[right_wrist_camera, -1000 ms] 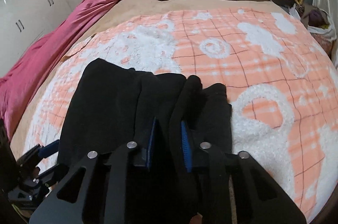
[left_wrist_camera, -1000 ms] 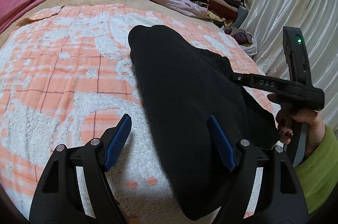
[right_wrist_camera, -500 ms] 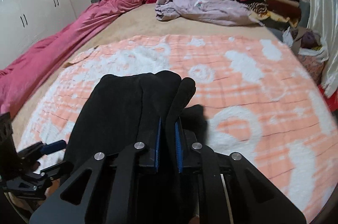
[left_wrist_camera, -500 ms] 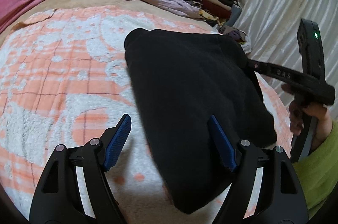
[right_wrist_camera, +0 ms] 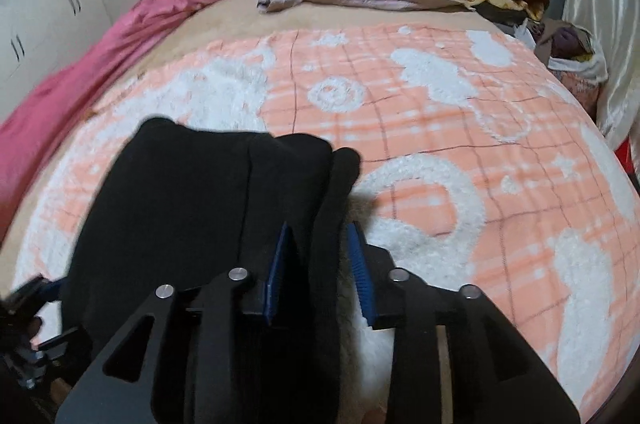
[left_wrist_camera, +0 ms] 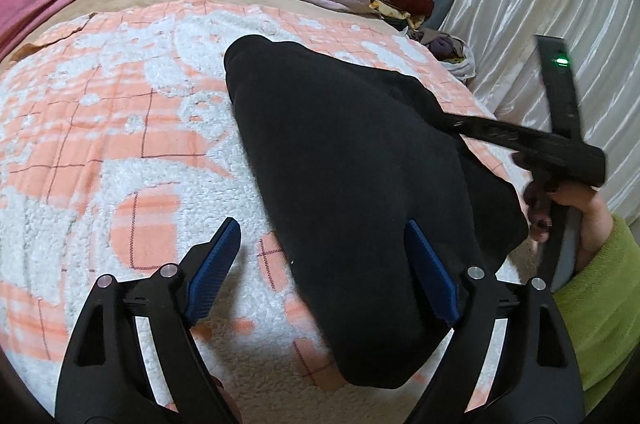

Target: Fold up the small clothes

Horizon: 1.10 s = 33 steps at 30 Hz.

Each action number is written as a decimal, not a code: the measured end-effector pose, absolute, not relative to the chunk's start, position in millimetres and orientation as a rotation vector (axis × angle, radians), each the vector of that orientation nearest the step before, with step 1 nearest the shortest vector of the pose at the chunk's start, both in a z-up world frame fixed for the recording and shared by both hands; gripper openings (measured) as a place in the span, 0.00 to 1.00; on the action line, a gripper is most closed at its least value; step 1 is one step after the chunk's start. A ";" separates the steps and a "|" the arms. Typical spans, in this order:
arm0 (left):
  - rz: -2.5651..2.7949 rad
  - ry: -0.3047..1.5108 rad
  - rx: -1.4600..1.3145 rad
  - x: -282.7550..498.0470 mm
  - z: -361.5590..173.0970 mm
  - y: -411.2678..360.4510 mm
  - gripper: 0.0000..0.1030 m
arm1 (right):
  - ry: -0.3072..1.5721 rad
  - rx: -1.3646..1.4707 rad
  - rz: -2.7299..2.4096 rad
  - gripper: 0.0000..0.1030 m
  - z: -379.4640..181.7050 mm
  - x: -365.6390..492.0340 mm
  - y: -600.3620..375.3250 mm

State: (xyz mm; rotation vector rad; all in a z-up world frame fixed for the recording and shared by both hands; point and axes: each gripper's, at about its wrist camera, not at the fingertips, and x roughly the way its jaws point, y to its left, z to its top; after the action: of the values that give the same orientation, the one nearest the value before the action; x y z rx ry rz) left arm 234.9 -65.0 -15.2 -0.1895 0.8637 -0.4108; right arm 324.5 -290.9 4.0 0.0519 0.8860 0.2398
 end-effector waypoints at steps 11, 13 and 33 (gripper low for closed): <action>-0.413 0.886 -0.214 230.7 -14.4 -61.1 0.75 | 0.823 0.244 0.355 0.56 24.0 241.0 -321.6; -0.414 0.889 -0.214 228.7 -14.0 -61.9 0.75 | 0.823 0.266 0.365 0.59 20.9 227.3 -320.0; -0.396 0.909 -0.203 219.8 -17.3 -66.9 0.75 | 0.856 0.192 0.368 0.17 9.7 209.6 -292.0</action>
State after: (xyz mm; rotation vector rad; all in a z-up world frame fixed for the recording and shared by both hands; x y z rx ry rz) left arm 219.8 -66.9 -17.3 -0.2033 0.9089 -0.3956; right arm 209.6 -292.0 9.7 0.1917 0.8565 0.3680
